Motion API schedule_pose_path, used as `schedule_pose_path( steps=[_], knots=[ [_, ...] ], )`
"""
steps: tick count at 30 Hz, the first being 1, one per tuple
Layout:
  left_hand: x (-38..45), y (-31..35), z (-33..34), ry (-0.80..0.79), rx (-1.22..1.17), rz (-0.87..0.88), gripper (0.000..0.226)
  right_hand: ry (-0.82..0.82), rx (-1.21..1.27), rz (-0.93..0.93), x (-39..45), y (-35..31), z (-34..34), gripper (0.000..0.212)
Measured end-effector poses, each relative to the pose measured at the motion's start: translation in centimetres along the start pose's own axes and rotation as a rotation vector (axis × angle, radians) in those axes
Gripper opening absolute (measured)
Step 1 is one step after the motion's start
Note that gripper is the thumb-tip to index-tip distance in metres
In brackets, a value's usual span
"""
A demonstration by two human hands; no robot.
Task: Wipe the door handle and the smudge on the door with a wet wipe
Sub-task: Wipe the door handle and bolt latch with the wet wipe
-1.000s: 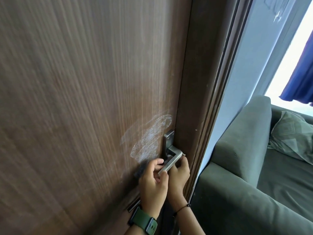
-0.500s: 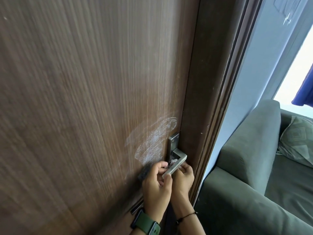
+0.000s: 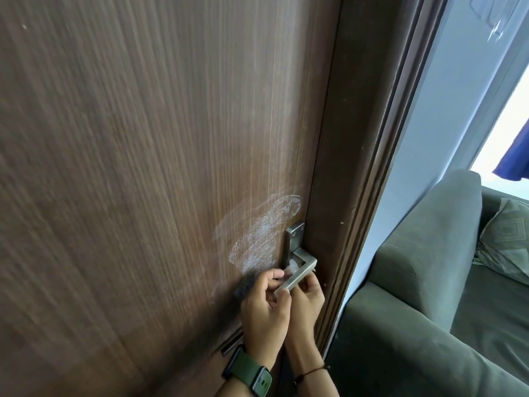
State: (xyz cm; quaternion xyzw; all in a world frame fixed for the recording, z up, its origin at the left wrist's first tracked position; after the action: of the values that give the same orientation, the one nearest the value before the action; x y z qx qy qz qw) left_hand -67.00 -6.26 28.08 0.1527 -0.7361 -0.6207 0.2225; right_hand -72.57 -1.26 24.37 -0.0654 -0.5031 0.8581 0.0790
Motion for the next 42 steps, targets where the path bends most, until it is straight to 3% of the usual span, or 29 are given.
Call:
schedule_pose_path(
  steps=[6, 14, 21, 24, 29, 34, 39, 42],
  knots=[
    [-0.1, 0.0, -0.2, -0.008, 0.019, 0.022, 0.040, 0.083, -0.363, -0.273, -0.2, 0.8, 0.6, 0.022],
    [-0.1, -0.1, -0.1, 0.010, 0.021, 0.041, 0.039, 0.145, -0.371, -0.215, -0.3, 0.7, 0.5, 0.024],
    [0.0, -0.3, 0.0, 0.024, -0.007, 0.030, 0.038, 0.081, 0.217, 0.148, -0.5, -1.2, 0.8, 0.014],
    [0.0, -0.3, 0.0, 0.038, -0.009, 0.040, 0.038, 0.053, 0.323, 0.296, -0.3, -1.5, 0.7, 0.022],
    [0.0, -0.3, 0.1, 0.043, -0.009, 0.035, 0.038, 0.017, 0.360, 0.505, 0.5, -1.4, 0.8, 0.016],
    [-0.1, -0.3, 0.1, 0.061, 0.000, 0.034, 0.036, 0.063, 0.199, 0.270, 1.2, -1.1, 0.4, 0.033],
    [-0.3, -0.1, 0.2, 0.077, 0.021, 0.052, 0.039, 0.035, -0.045, 0.094, 1.4, -0.9, -0.4, 0.013],
    [-0.4, -0.1, 0.3, 0.098, 0.020, 0.058, 0.031, 0.081, -0.090, 0.106, 1.3, -0.2, -1.0, 0.007]
  ],
)
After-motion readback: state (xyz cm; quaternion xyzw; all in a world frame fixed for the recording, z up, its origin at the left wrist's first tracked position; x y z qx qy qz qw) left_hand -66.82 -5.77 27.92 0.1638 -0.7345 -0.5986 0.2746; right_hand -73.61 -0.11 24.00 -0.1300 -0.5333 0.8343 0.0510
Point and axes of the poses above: each hand's wrist, its own x-axis towards the middle knuckle, its own z-axis out of the palm, y = z × x, the point moved 1 cm from there along x, towards the middle knuckle, and after that the axes turned 5 degrees about -z, right-handed, at the moved point
